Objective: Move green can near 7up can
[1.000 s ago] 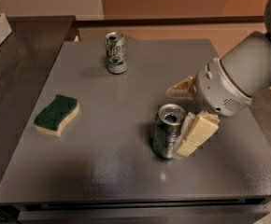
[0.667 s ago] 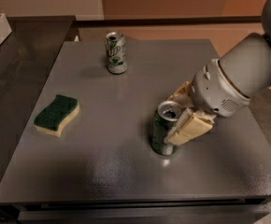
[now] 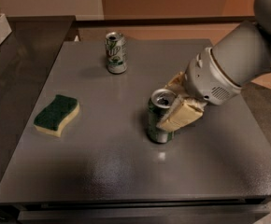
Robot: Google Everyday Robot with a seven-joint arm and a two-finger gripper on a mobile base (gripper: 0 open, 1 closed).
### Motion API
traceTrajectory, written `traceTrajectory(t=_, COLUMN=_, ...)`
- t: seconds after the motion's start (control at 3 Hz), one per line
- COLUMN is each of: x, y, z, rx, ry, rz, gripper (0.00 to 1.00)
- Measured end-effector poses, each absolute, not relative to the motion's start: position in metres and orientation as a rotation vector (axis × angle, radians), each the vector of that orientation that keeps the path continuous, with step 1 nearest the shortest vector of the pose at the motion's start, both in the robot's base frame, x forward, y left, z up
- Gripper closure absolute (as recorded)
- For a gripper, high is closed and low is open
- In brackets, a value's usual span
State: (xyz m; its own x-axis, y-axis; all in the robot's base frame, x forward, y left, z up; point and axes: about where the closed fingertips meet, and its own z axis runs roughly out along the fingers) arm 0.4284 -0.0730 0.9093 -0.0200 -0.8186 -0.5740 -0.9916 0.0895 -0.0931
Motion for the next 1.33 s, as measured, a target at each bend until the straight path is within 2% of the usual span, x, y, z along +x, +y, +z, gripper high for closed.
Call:
traceTrajectory(t=0.33, x=0.461, y=-0.067, z=0.92, rx=-1.663, ry=1.96, rz=0.406, gripper=1.0)
traceTrajectory(t=1.33, x=0.574, y=-0.059, z=0.945, rx=-1.366, ry=2.108, rz=0.276, gripper=1.0)
